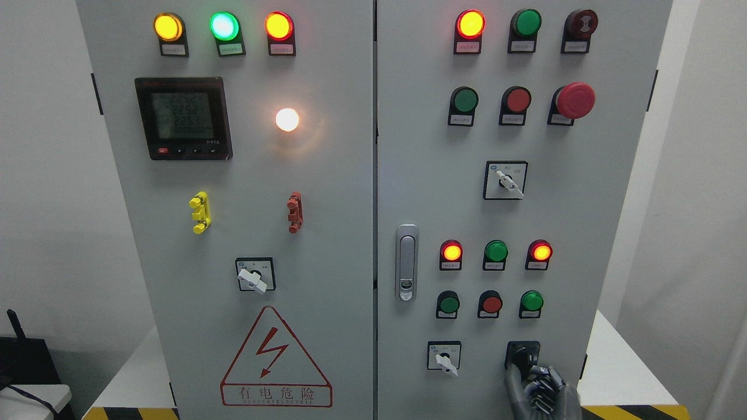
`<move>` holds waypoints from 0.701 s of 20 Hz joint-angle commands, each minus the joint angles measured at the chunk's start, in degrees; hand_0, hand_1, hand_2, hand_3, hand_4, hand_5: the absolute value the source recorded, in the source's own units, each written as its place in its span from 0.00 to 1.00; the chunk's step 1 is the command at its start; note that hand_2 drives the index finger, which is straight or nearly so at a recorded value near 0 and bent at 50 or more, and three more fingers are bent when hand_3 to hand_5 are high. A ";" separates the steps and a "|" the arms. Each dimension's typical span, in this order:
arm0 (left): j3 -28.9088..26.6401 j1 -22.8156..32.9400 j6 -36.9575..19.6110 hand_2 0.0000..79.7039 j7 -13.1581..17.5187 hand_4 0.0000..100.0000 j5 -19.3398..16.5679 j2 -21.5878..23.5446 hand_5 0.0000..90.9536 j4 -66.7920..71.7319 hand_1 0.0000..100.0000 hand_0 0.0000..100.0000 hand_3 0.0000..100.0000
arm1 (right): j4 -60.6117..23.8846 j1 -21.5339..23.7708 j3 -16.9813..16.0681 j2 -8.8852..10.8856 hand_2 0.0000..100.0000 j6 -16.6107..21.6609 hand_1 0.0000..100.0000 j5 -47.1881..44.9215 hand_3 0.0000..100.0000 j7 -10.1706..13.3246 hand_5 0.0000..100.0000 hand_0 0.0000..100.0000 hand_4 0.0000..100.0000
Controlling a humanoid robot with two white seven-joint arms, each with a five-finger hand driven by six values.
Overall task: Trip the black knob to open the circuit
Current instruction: 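Twist the black knob with the right hand to switch it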
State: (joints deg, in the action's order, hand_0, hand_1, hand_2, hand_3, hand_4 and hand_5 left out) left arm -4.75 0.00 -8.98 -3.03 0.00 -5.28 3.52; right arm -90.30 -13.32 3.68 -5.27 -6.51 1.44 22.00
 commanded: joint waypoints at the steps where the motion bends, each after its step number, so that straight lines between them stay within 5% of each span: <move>1: 0.00 -0.44 0.02 0.00 -0.04 0.00 -1.84 0.01 0.00 0.00 0.39 0.12 0.00 | -0.05 -0.13 0.01 0.00 0.62 -0.08 0.68 -0.56 0.92 -0.03 0.96 0.52 0.94; 14: 0.00 -0.44 0.02 0.00 -0.04 0.00 -1.93 0.01 0.00 0.00 0.39 0.12 0.00 | -0.14 -0.22 0.19 0.00 0.62 -0.08 0.68 -1.17 0.92 -0.21 0.96 0.52 0.94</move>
State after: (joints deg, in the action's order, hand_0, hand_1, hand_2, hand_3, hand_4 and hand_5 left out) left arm -4.75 0.00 -8.98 -3.03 0.00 -5.28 3.52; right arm -90.36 -13.48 3.77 -5.27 -6.63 0.10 22.00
